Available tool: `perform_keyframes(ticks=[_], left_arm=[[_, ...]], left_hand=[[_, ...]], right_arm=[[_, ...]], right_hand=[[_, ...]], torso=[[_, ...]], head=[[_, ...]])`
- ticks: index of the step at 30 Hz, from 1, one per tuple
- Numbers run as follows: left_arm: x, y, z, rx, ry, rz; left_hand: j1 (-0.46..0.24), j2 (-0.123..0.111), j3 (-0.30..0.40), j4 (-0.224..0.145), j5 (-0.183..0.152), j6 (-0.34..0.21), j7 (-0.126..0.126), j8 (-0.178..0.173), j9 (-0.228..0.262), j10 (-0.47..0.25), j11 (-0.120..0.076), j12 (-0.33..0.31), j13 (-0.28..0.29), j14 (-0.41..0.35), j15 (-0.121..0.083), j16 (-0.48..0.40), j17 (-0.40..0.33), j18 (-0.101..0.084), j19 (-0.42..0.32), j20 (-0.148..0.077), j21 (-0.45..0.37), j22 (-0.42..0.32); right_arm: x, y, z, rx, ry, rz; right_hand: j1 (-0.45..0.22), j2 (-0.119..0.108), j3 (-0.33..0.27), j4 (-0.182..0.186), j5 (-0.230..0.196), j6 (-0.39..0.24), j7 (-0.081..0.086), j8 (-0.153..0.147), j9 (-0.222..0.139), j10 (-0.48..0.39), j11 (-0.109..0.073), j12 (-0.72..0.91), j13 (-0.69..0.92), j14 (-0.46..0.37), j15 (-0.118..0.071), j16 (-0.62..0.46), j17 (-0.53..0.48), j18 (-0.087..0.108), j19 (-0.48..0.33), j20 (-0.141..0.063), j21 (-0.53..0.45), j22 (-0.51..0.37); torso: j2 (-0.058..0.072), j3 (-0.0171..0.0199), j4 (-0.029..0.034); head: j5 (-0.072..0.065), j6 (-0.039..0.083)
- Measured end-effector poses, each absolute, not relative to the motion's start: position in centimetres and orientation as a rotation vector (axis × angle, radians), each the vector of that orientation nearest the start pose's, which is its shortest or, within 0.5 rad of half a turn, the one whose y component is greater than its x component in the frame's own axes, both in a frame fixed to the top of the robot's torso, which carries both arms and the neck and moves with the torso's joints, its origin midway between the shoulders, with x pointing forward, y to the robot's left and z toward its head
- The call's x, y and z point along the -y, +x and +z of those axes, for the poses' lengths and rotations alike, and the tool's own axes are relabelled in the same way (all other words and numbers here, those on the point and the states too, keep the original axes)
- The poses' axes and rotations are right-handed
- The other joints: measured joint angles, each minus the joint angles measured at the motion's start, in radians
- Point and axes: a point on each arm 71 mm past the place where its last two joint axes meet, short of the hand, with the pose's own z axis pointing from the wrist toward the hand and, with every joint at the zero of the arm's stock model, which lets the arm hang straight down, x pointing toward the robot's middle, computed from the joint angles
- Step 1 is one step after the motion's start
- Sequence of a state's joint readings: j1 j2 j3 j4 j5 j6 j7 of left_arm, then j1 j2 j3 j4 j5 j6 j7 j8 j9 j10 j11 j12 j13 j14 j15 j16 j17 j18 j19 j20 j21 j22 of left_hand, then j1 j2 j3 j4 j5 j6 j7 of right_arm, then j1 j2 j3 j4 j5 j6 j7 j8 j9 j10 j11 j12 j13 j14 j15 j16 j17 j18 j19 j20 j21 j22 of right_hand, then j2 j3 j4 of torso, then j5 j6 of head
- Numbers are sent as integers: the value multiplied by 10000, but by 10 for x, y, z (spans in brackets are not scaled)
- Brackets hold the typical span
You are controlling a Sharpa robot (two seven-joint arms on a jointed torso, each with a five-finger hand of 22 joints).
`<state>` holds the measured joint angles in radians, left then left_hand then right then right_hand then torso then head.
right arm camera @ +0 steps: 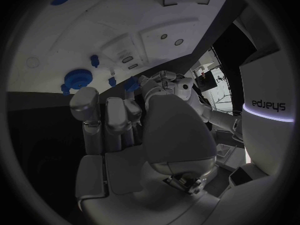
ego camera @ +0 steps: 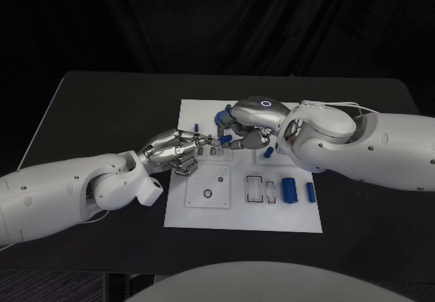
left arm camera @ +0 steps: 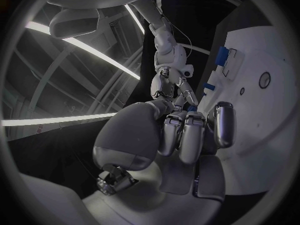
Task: Assemble the parts on the task board
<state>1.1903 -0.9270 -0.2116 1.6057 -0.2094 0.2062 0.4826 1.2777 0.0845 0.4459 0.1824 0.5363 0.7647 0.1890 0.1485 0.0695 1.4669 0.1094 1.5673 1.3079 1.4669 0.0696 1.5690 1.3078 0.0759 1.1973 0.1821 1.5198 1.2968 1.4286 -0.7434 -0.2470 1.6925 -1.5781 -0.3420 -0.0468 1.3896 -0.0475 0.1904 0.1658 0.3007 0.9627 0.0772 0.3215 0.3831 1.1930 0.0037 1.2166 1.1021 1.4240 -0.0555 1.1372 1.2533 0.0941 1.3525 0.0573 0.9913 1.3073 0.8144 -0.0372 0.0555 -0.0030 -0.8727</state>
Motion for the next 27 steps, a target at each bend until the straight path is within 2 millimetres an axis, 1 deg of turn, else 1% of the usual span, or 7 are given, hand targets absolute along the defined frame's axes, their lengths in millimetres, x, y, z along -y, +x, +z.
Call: perform_keyframes(ticks=[2,11,13,17,20,22,27], left_arm=[[-199,422,-227,-18497,-7833,-19463],[-202,424,-229,-18614,-7888,-19275],[-202,424,-229,-18631,-7897,-19245],[-203,425,-230,-18653,-7912,-19196],[-203,425,-230,-18669,-7918,-19174],[-203,425,-230,-18676,-7922,-19161],[-203,425,-230,-18714,-7924,-19143]], left_hand=[[-8,-8,-40,40,-115,-22,22,-7,0,0,0,0,0,0,0,0,0,0,-37,37,0,-33],[-8,-8,-58,57,-260,-162,21,-122,0,0,0,0,-1,0,0,-5,-1,0,-141,0,-44,-98],[-7,-8,-69,69,-292,-184,-1,-125,-3,0,0,0,-1,0,1,-5,-1,0,-163,21,-45,-105],[-7,-8,-99,39,-381,-670,-41,-353,-44,0,1,0,-1,0,1,-5,-1,0,-213,-1,-81,-127],[-35,20,-99,39,-381,-907,-55,-392,-49,0,1,0,-1,0,1,-6,-2,-1,-213,-1,-81,-126],[-45,30,-128,68,-381,-989,-50,-433,-62,0,1,0,-1,0,1,-6,-2,0,-213,-1,-81,-126],[-45,30,-127,67,-423,-1132,-90,-480,-61,0,1,0,-2,0,1,-6,-2,0,-213,-1,-81,-126]], right_arm=[[104,443,-138,-15060,-5968,8067],[105,441,-138,-15068,-5933,8157],[105,440,-138,-15087,-5919,8194],[105,439,-138,-15121,-5913,8271],[104,438,-138,-15152,-5925,8339],[104,437,-138,-15173,-5939,8368],[103,437,-138,-15230,-5977,8415]], right_hand=[[1,0,27,27,-3,0,0,0,0,-71,1,-38,-47,-35,35,-75,-30,0,0,0,-78,0],[2,-2,74,37,-5,-1,-2,0,0,-142,1,-171,-172,-66,65,-220,-129,2,-70,1,-223,0],[2,-2,87,25,-7,-3,-2,0,0,-161,21,-207,-209,-101,30,-258,-161,1,-70,0,-260,2],[2,-3,87,25,-29,-6,-6,0,0,-177,37,-213,-236,-101,30,-290,-189,0,-70,1,-323,8],[3,-4,86,25,6,-18,-18,0,0,-198,16,-269,-267,-123,53,-347,-224,8,-106,36,-364,7],[3,-5,86,25,7,-18,-18,0,0,-235,23,-276,-291,-137,67,-416,-249,156,-106,36,-388,7],[14,-16,87,26,7,-19,-18,1,0,-250,37,-308,-340,-137,67,-491,-293,158,-106,36,-465,6]], torso=[[-1,1,-1],[-7,-5,1],[-8,-9,5],[-8,-12,6],[-8,-14,3],[-11,-17,2],[-12,-20,-1]], head=[[5,0],[-19,0],[-25,0],[-26,0],[-19,0],[-12,0],[-11,0]])
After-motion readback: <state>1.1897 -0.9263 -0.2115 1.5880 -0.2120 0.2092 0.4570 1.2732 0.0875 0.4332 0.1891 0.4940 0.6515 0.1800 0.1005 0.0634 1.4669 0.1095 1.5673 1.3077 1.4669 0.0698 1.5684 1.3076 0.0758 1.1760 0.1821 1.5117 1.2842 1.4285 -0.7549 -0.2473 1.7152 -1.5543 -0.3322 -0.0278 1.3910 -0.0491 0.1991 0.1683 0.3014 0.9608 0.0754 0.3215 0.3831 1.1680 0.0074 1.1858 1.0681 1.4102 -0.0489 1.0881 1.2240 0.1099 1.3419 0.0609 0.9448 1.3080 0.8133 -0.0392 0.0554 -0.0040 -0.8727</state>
